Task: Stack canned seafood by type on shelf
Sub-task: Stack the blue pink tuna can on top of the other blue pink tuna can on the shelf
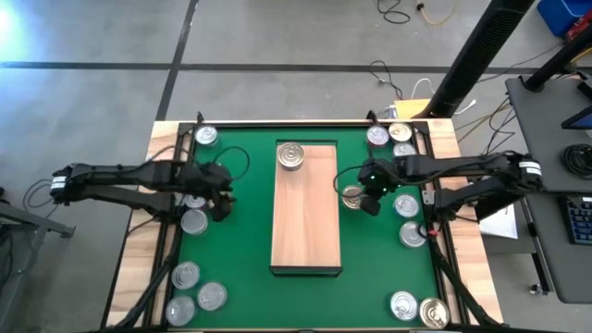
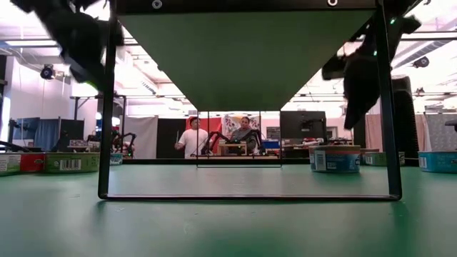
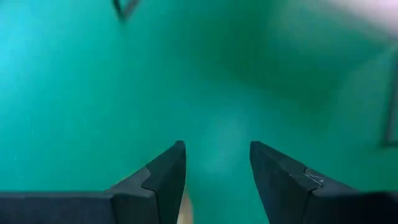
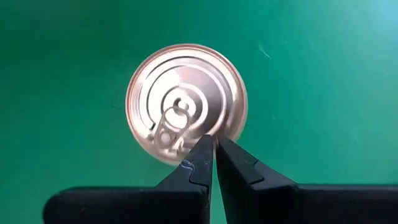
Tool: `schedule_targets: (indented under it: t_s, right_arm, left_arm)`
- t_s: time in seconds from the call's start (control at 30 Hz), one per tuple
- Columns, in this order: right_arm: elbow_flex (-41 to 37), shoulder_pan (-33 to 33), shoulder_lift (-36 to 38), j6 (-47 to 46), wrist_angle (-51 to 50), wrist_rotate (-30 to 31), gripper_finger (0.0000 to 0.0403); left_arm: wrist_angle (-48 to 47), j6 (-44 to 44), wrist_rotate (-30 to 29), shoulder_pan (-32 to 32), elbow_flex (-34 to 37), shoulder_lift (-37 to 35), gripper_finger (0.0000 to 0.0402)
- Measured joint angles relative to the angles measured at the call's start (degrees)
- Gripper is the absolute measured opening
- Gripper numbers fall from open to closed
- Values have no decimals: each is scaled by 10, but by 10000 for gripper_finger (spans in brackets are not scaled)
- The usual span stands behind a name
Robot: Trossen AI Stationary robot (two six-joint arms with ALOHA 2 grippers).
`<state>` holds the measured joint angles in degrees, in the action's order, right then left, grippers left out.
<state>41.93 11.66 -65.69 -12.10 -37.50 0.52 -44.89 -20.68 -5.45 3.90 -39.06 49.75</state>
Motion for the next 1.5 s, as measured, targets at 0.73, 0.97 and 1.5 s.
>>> schedule_targets:
  t_s: [0.73,0.97,1.5]
  right_arm:
    - [-67,-38,30,12,181,-107,13]
    - [-72,-38,115,41,41,-58,51]
    - [-176,-46,126,-5,166,-23,314]
  left_arm:
    - [125,-7,-8,-2,25,130,113]
    - [152,71,5,-2,27,159,113]
    - [382,137,5,0,58,282,113]
